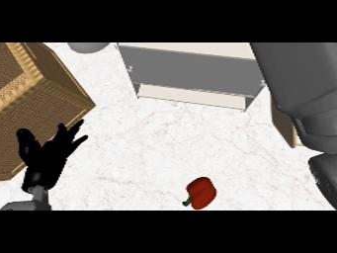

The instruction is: Pick the sweet potato from the tray and place it in the tiered shelf

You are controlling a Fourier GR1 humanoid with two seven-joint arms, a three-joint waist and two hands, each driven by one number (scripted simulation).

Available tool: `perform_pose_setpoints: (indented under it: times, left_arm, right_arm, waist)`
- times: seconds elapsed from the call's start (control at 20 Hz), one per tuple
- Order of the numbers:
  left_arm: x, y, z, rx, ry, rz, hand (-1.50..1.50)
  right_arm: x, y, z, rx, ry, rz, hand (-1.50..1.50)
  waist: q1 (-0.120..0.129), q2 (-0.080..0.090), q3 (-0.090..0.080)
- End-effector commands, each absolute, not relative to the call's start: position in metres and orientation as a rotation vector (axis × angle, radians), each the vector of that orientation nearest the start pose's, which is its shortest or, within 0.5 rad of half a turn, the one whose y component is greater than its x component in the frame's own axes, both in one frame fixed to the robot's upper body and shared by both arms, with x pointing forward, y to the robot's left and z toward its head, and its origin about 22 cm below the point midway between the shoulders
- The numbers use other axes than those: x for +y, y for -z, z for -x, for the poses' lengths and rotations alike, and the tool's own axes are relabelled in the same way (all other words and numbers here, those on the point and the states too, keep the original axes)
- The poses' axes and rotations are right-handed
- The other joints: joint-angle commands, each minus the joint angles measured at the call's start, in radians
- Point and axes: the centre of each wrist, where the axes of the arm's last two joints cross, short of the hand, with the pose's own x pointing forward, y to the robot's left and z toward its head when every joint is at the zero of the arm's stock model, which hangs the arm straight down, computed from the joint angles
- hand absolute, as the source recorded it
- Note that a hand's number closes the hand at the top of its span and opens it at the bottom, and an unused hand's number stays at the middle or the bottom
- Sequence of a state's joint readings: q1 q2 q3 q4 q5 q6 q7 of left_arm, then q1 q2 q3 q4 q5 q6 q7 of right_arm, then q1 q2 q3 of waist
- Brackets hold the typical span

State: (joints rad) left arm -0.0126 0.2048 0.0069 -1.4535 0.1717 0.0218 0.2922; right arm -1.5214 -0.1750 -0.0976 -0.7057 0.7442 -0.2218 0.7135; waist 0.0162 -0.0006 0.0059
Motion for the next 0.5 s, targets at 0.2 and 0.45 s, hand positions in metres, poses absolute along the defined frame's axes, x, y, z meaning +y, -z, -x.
perform_pose_setpoints:
  times: [0.2, 0.45]
  left_arm:
    - [0.290, 0.022, -0.242, -1.116, -0.026, -0.079, 0.00]
    - [0.287, 0.031, -0.233, -1.106, -0.026, -0.106, 0.00]
  right_arm:
    - [-0.097, -0.353, -0.433, -1.691, -0.010, 0.661, -1.50]
    - [-0.116, -0.370, -0.431, -1.727, 0.202, 0.617, -1.50]
  waist:
    - [-0.008, 0.002, -0.006]
    - [-0.005, 0.004, -0.006]
